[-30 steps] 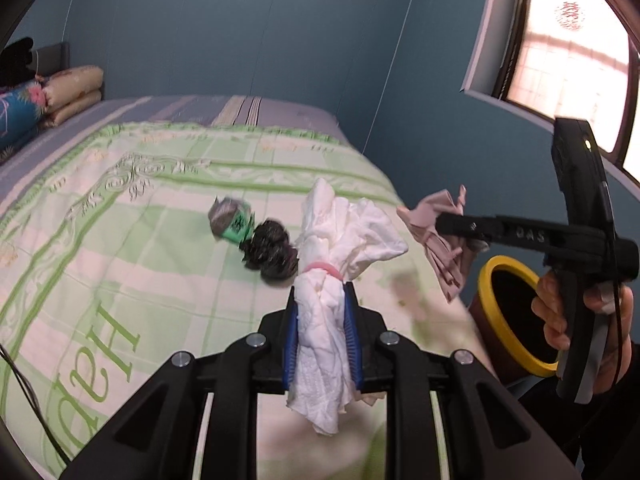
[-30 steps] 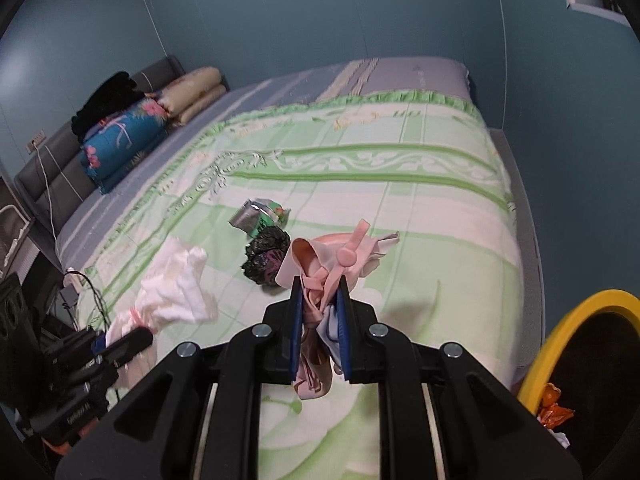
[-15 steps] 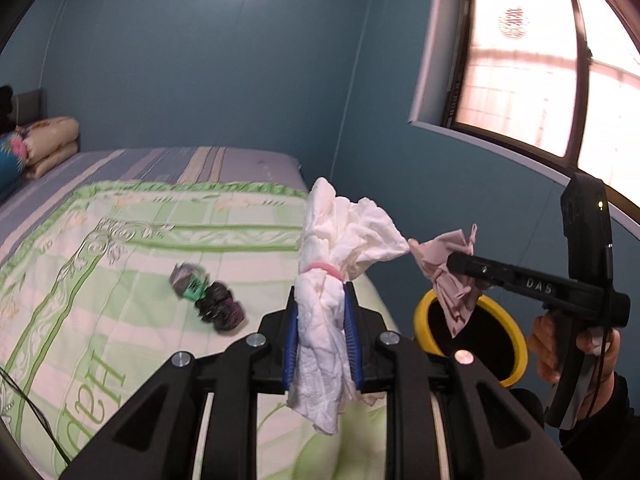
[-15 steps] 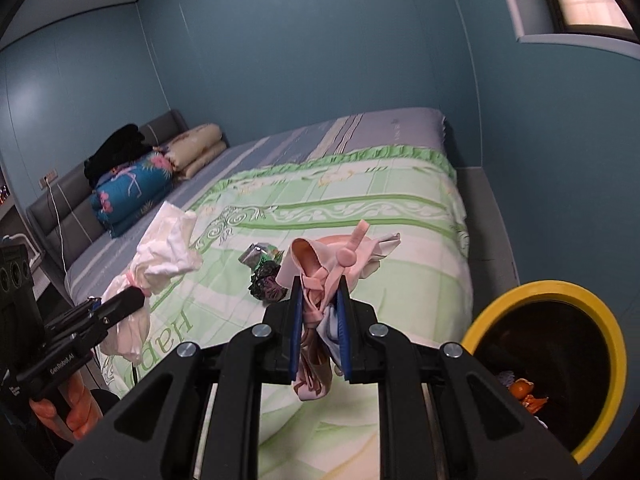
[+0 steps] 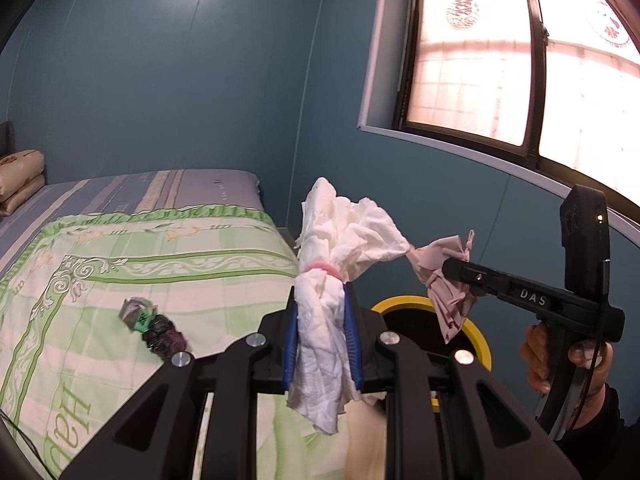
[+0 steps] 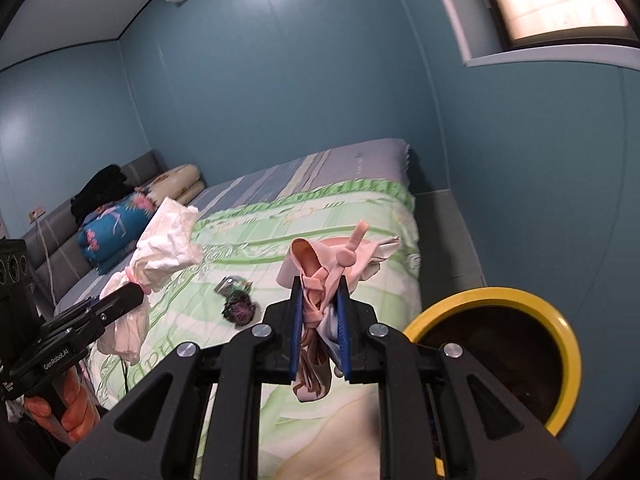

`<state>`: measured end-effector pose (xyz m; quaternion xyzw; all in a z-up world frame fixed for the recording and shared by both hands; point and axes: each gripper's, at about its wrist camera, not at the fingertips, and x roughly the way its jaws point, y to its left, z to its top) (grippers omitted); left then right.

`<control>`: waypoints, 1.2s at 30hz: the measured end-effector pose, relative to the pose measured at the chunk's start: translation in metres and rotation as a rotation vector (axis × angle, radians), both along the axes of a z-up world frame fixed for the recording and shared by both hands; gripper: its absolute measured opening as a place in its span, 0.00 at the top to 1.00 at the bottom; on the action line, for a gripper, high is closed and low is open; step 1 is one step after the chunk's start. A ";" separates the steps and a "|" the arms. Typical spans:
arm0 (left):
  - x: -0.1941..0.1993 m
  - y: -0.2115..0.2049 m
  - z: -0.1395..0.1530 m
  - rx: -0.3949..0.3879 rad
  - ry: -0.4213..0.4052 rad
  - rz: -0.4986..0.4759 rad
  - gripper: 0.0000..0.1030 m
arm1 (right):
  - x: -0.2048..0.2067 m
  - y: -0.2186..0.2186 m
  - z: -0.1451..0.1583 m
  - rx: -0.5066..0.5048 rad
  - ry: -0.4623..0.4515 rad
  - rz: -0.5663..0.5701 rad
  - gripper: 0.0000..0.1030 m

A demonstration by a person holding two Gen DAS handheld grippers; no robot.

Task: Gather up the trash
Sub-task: 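Lift and carry the white tissue and pink cloth over the yellow bin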

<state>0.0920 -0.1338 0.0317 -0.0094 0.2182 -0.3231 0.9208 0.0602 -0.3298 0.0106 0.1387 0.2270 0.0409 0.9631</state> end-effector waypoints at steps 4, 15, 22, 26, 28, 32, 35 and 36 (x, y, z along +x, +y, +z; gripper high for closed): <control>-0.003 -0.019 0.001 0.014 -0.005 -0.028 0.81 | -0.014 -0.020 0.003 0.001 -0.027 -0.054 0.86; 0.011 -0.088 -0.014 0.067 0.030 -0.115 0.81 | -0.030 -0.068 -0.011 -0.011 -0.035 -0.204 0.86; 0.024 -0.127 -0.030 0.095 0.056 -0.158 0.81 | -0.034 -0.091 -0.024 -0.007 -0.010 -0.264 0.86; 0.035 -0.148 -0.043 0.107 0.086 -0.183 0.81 | -0.032 -0.101 -0.034 -0.003 0.006 -0.289 0.86; 0.041 -0.159 -0.053 0.118 0.108 -0.193 0.81 | -0.029 -0.106 -0.039 0.005 0.021 -0.302 0.86; 0.056 -0.183 -0.073 0.133 0.165 -0.209 0.81 | -0.022 -0.114 -0.052 0.015 0.056 -0.325 0.86; 0.061 -0.194 -0.087 0.140 0.194 -0.224 0.81 | -0.016 -0.123 -0.064 0.050 0.088 -0.331 0.86; 0.063 -0.198 -0.092 0.140 0.207 -0.233 0.81 | -0.015 -0.126 -0.067 0.055 0.094 -0.333 0.86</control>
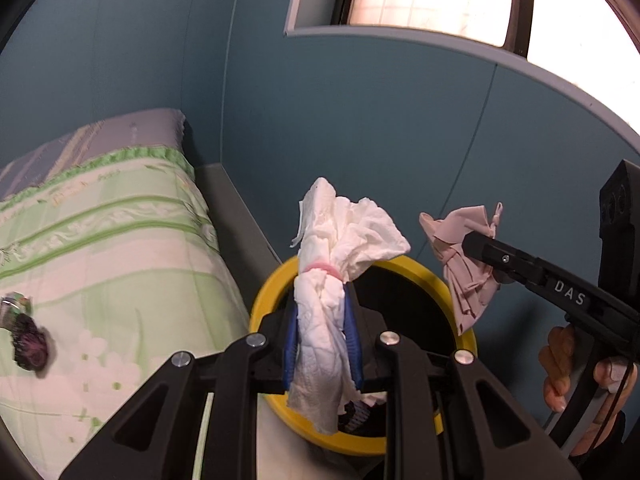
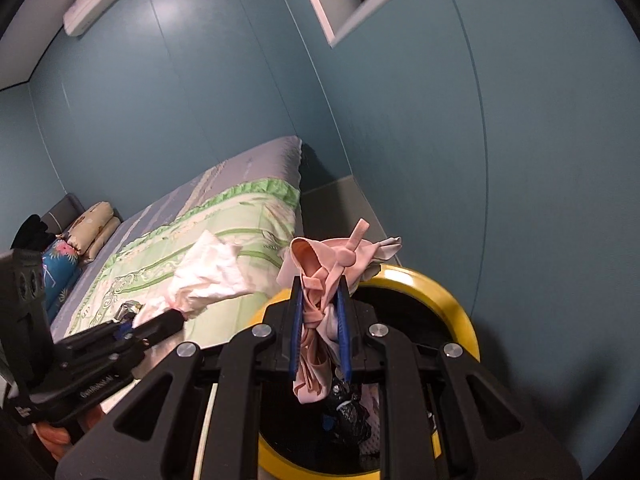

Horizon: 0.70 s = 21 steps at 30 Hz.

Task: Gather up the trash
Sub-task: 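Lift and carry the white tissue and pink cloth over the yellow bin, then open both tools to drop the tissue and cloth into the bin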

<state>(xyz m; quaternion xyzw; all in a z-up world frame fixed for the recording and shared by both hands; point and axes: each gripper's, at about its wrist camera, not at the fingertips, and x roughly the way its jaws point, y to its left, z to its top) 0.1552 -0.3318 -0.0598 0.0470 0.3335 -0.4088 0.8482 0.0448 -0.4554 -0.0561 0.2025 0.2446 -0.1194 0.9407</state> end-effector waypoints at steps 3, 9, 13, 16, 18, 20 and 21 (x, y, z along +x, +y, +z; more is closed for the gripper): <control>0.006 -0.011 -0.014 0.005 0.042 -0.012 0.81 | 0.004 -0.004 -0.008 0.005 0.023 -0.009 0.86; 0.013 -0.024 -0.033 0.032 0.081 -0.022 0.81 | 0.008 -0.010 -0.019 0.010 0.050 -0.021 0.86; 0.017 -0.025 -0.040 0.043 0.101 -0.023 0.81 | 0.011 -0.015 -0.025 0.022 0.070 -0.035 0.86; 0.018 -0.025 -0.043 0.045 0.116 -0.022 0.81 | 0.010 -0.020 -0.031 0.037 0.081 -0.042 0.85; 0.021 -0.023 -0.045 0.040 0.134 -0.019 0.77 | 0.010 -0.022 -0.033 0.040 0.085 -0.051 0.85; 0.022 -0.020 -0.045 0.034 0.137 -0.005 0.65 | 0.010 -0.025 -0.034 0.052 0.090 -0.058 0.79; 0.023 -0.018 -0.044 0.031 0.133 0.005 0.56 | 0.011 -0.026 -0.033 0.056 0.091 -0.062 0.75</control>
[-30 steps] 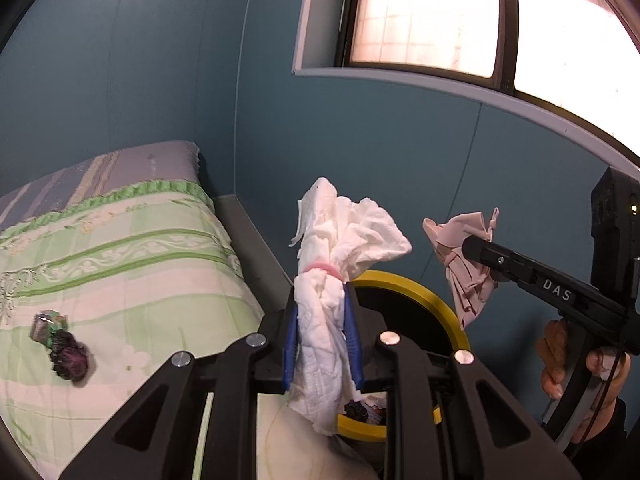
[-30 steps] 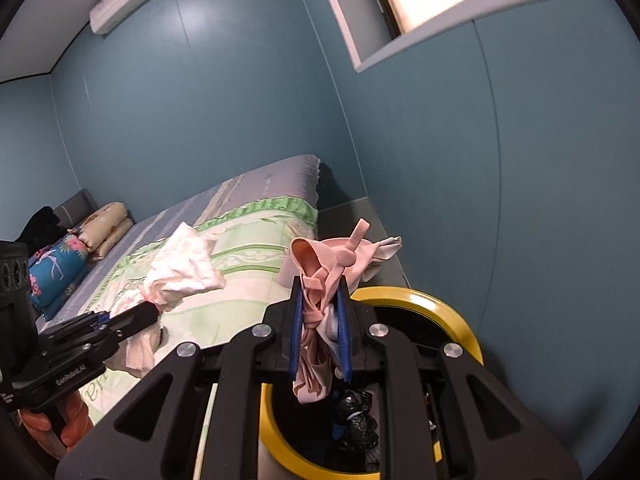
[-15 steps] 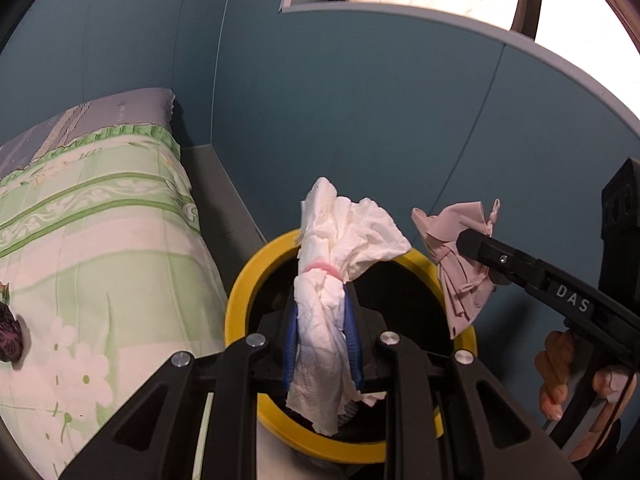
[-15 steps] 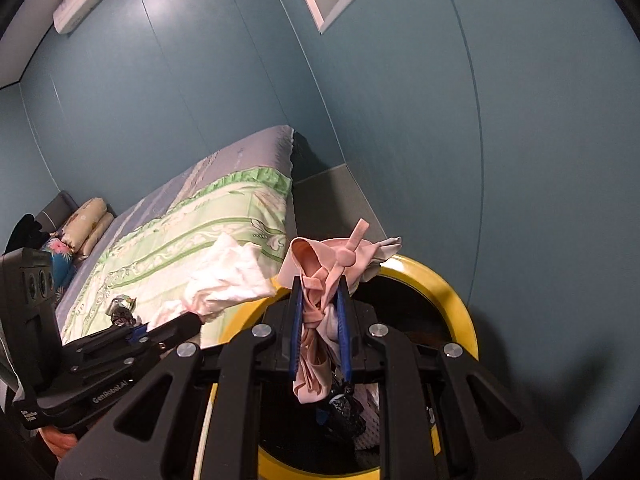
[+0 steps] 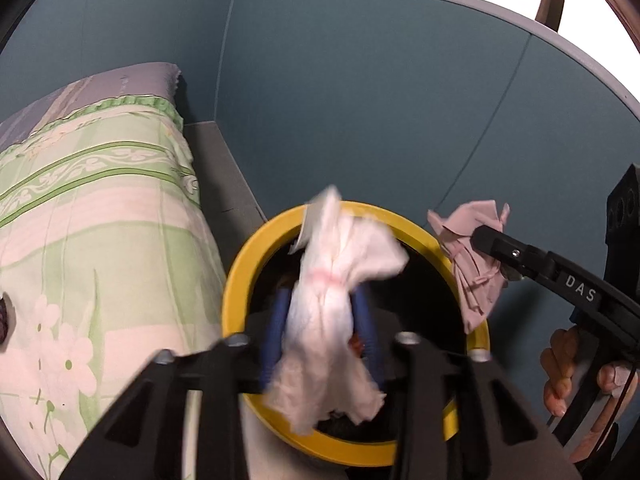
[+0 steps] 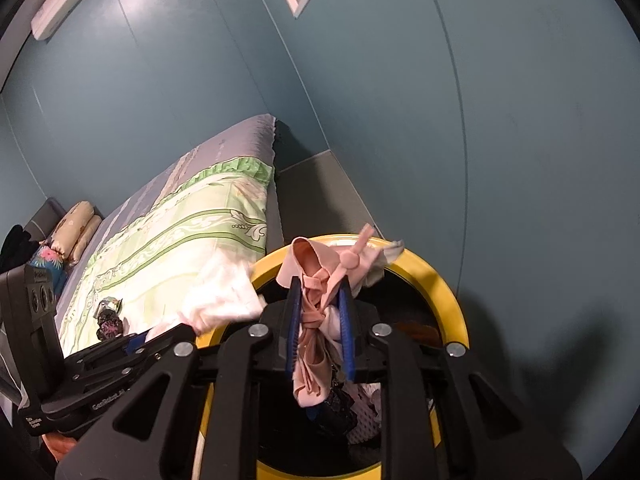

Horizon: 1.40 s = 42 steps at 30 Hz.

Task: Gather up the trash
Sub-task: 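Open both tools to drop the tissue and cloth into the bin, then move both open tools back toward the last trash on the bed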

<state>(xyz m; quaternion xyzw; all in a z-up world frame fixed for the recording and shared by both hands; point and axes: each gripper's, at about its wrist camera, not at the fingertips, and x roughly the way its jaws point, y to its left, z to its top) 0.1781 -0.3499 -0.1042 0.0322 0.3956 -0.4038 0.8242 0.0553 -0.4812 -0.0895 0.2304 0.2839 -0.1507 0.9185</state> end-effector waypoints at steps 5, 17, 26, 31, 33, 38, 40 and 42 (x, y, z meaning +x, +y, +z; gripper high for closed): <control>0.005 0.009 0.000 -0.017 0.006 0.038 0.45 | -0.005 -0.004 0.002 0.004 -0.016 -0.028 0.63; 0.030 0.059 0.021 -0.053 -0.035 0.166 0.35 | -0.016 0.020 0.026 -0.058 -0.109 0.040 0.52; 0.056 0.133 0.037 -0.046 -0.083 0.318 0.32 | 0.007 0.067 0.050 -0.100 -0.148 0.164 0.48; 0.067 0.187 0.042 -0.030 -0.092 0.409 0.32 | 0.027 0.104 0.056 -0.120 -0.145 0.248 0.45; 0.082 0.207 0.041 -0.024 -0.091 0.445 0.32 | 0.035 0.122 0.055 -0.126 -0.139 0.290 0.45; 0.100 0.250 0.037 -0.004 -0.093 0.527 0.32 | 0.064 0.163 0.052 -0.142 -0.124 0.388 0.45; 0.109 0.268 0.033 0.003 -0.083 0.559 0.32 | 0.076 0.182 0.048 -0.137 -0.121 0.436 0.45; 0.116 0.286 0.028 0.012 -0.075 0.587 0.32 | 0.086 0.200 0.043 -0.125 -0.115 0.478 0.45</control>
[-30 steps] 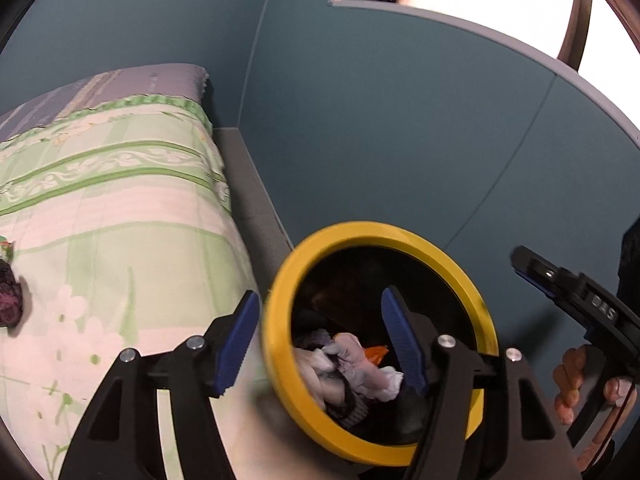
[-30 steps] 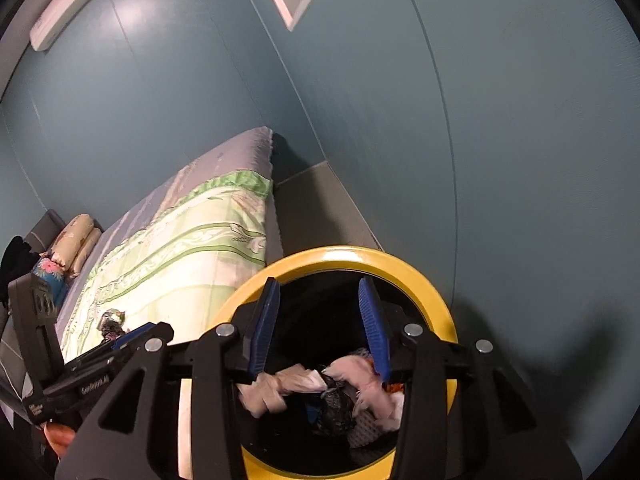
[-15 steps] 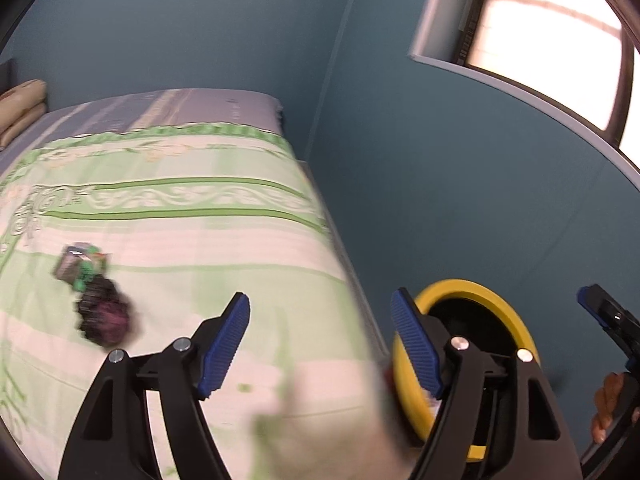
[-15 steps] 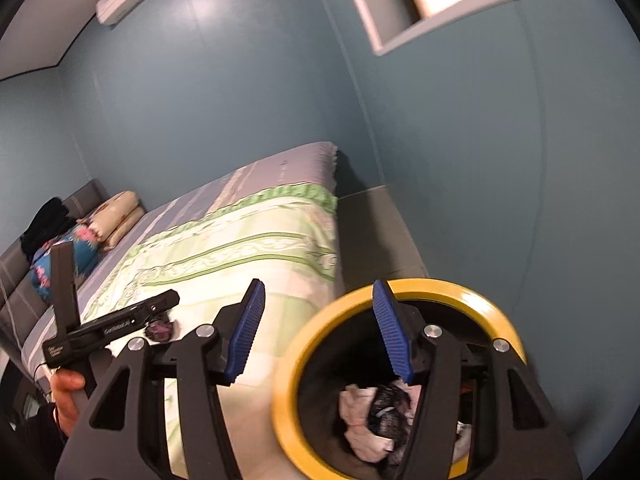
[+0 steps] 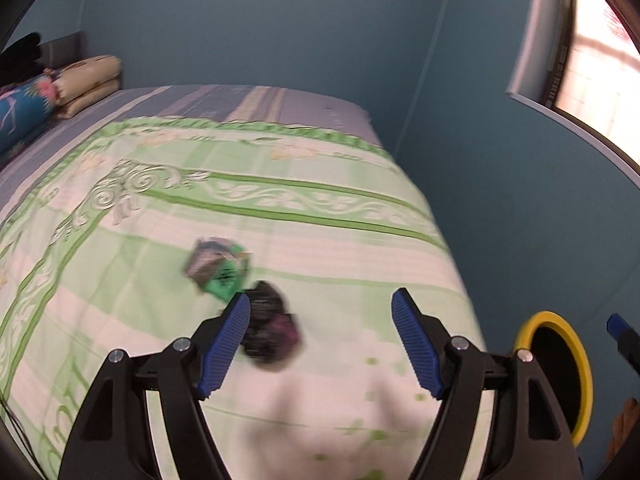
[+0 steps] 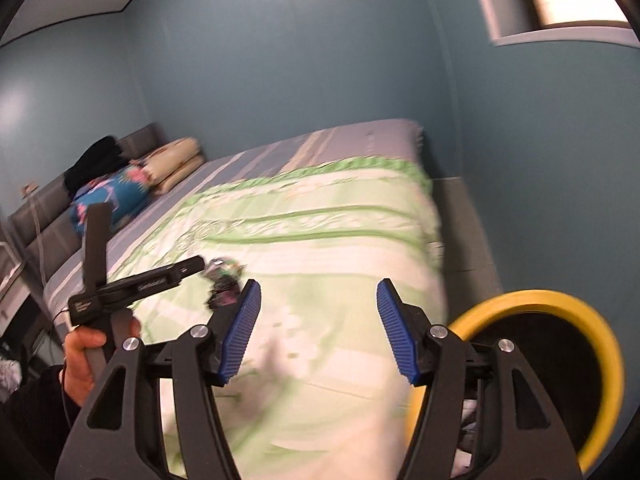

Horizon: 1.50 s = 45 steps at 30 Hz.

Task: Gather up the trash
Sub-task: 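Move both open tools back toward the last trash on the bed, then grasp the green snack wrapper with the left tool while the right tool grasps the black bag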

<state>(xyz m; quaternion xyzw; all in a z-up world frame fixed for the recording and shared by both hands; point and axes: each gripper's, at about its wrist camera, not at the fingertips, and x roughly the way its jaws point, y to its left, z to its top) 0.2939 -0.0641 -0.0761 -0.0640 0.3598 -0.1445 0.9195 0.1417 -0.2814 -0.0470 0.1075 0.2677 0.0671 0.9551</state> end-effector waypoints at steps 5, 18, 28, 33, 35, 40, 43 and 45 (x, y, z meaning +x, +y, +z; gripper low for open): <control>0.019 0.036 -0.014 0.015 0.018 0.062 0.32 | 0.034 0.052 -0.016 -0.022 0.025 0.129 0.45; 0.075 0.078 -0.057 0.049 0.101 0.140 0.32 | 0.107 0.127 -0.079 -0.077 0.154 0.284 0.44; 0.116 0.067 -0.083 0.055 0.150 0.125 0.32 | 0.152 0.153 -0.113 -0.096 0.221 0.313 0.44; 0.135 0.062 -0.098 0.058 0.187 0.126 0.32 | 0.171 0.162 -0.123 -0.097 0.247 0.323 0.44; 0.140 0.062 -0.102 0.057 0.196 0.128 0.32 | 0.178 0.166 -0.126 -0.104 0.253 0.328 0.44; 0.150 0.065 -0.109 0.064 0.203 0.136 0.32 | 0.196 0.174 -0.136 -0.099 0.276 0.341 0.44; 0.154 0.071 -0.112 0.082 0.204 0.153 0.32 | 0.203 0.180 -0.141 -0.094 0.290 0.346 0.44; 0.157 0.078 -0.113 0.078 0.215 0.169 0.32 | 0.206 0.184 -0.143 -0.101 0.293 0.352 0.44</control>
